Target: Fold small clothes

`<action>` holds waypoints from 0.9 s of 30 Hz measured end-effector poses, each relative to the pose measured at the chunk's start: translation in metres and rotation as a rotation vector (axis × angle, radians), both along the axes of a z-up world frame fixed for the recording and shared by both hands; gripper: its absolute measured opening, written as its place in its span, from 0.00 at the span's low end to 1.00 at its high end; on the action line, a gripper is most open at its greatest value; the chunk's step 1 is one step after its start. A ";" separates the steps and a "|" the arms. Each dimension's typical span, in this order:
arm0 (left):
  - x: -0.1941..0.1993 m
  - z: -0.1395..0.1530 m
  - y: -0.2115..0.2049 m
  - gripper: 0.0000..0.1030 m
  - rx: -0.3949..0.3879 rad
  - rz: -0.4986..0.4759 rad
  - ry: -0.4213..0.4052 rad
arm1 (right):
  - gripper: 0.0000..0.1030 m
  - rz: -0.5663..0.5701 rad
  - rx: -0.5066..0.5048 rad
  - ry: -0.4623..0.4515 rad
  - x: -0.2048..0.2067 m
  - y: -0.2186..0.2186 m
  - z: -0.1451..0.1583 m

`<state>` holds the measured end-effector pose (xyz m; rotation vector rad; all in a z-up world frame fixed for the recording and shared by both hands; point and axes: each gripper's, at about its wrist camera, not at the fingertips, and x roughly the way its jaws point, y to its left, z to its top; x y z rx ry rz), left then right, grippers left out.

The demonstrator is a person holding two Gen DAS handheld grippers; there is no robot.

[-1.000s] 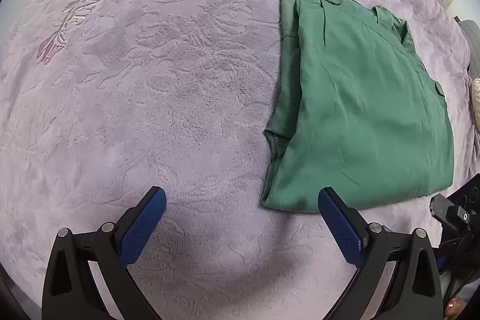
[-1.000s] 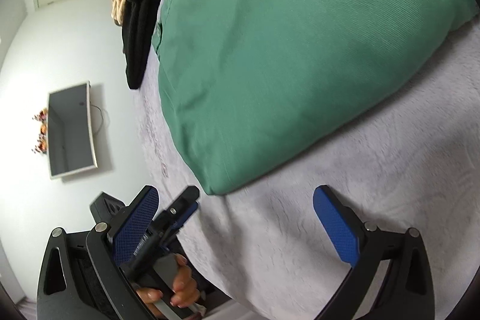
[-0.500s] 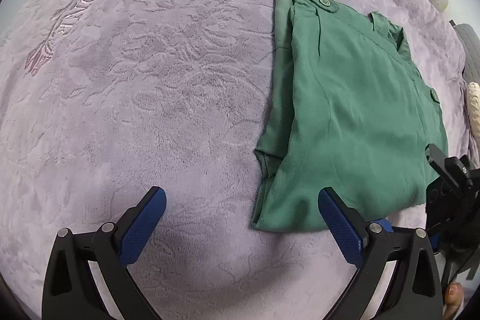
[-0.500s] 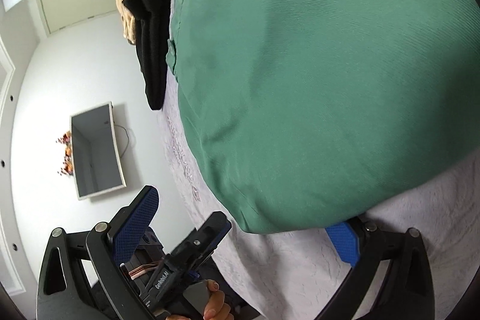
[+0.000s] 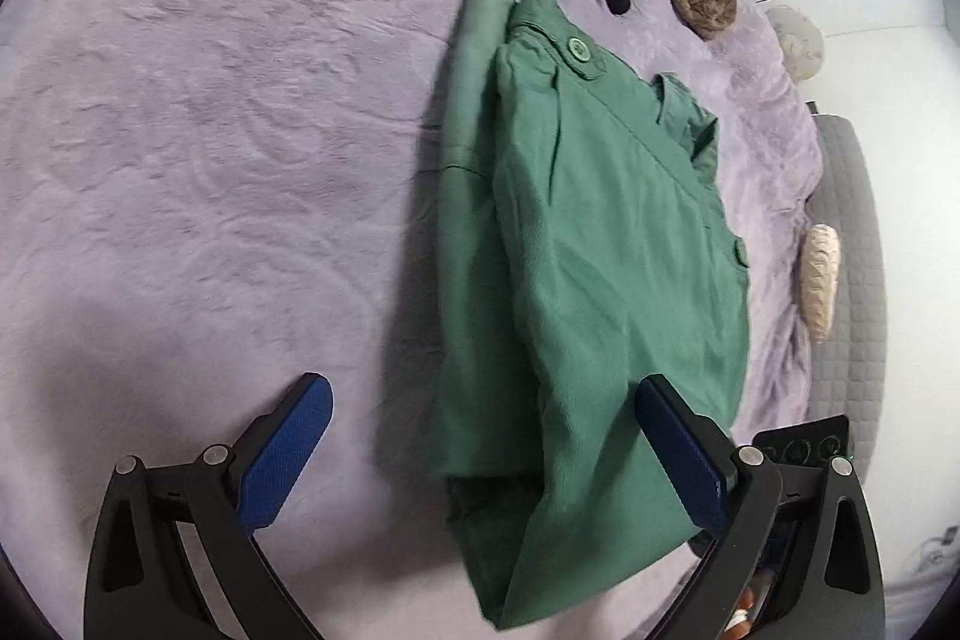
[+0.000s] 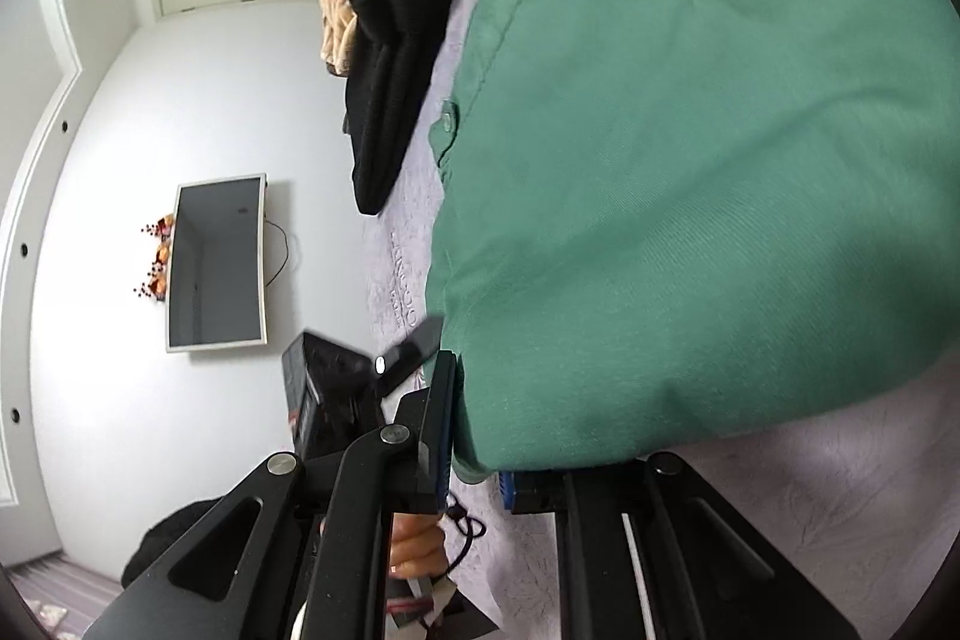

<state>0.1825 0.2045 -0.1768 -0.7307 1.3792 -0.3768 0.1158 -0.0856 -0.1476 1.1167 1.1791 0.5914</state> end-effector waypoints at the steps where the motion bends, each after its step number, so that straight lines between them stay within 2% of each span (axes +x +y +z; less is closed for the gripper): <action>1: 0.007 -0.003 -0.005 0.98 -0.036 0.003 -0.004 | 0.13 0.008 -0.002 -0.001 0.000 0.000 0.000; 4: 0.026 -0.006 -0.022 0.98 -0.091 0.012 -0.014 | 0.13 0.034 -0.021 0.001 -0.003 0.001 -0.005; 6: 0.035 -0.004 -0.038 0.98 -0.097 -0.013 -0.022 | 0.12 0.050 -0.031 0.023 -0.008 0.005 -0.014; 9: 0.041 -0.003 -0.060 0.98 -0.003 -0.074 -0.035 | 0.13 0.105 -0.087 0.089 -0.018 0.008 -0.031; 10: 0.041 -0.004 -0.066 0.94 0.046 -0.093 -0.034 | 0.16 0.136 -0.114 0.114 -0.022 0.009 -0.034; 11: 0.039 -0.006 -0.069 0.89 0.087 -0.109 -0.031 | 0.16 0.167 -0.148 0.132 -0.026 0.008 -0.036; 12: 0.040 -0.008 -0.072 0.89 0.120 -0.123 -0.028 | 0.16 0.195 -0.182 0.140 -0.030 0.006 -0.035; 15: 0.039 -0.007 -0.074 0.89 0.151 -0.139 -0.039 | 0.17 0.255 -0.277 0.113 -0.041 -0.015 -0.019; 18: 0.039 -0.006 -0.080 0.88 0.187 -0.143 -0.040 | 0.25 0.210 -0.388 0.056 -0.041 -0.051 0.005; 19: 0.039 -0.005 -0.083 0.75 0.225 -0.140 -0.049 | 0.25 0.169 -0.441 0.024 -0.037 -0.066 0.015; 20: 0.035 -0.004 -0.083 0.52 0.272 -0.146 -0.054 | 0.25 0.134 -0.473 -0.008 -0.034 -0.077 0.023; 21: 0.035 -0.004 -0.084 0.43 0.311 -0.154 -0.057 | 0.24 0.098 -0.502 -0.041 -0.030 -0.088 0.030; 22: 0.034 -0.002 -0.082 0.26 0.302 -0.146 -0.061 | 0.18 0.064 -0.536 -0.063 -0.023 -0.098 0.035; 23: 0.033 -0.001 -0.079 0.19 0.275 -0.132 -0.059 | 0.16 0.046 -0.559 -0.079 -0.018 -0.103 0.038; 24: 0.033 0.002 -0.074 0.17 0.256 -0.116 -0.059 | 0.12 0.012 -0.546 -0.073 -0.012 -0.107 0.038; 27: 0.030 0.017 -0.073 0.15 0.220 -0.087 -0.083 | 0.11 0.055 -0.617 -0.102 0.000 -0.100 0.023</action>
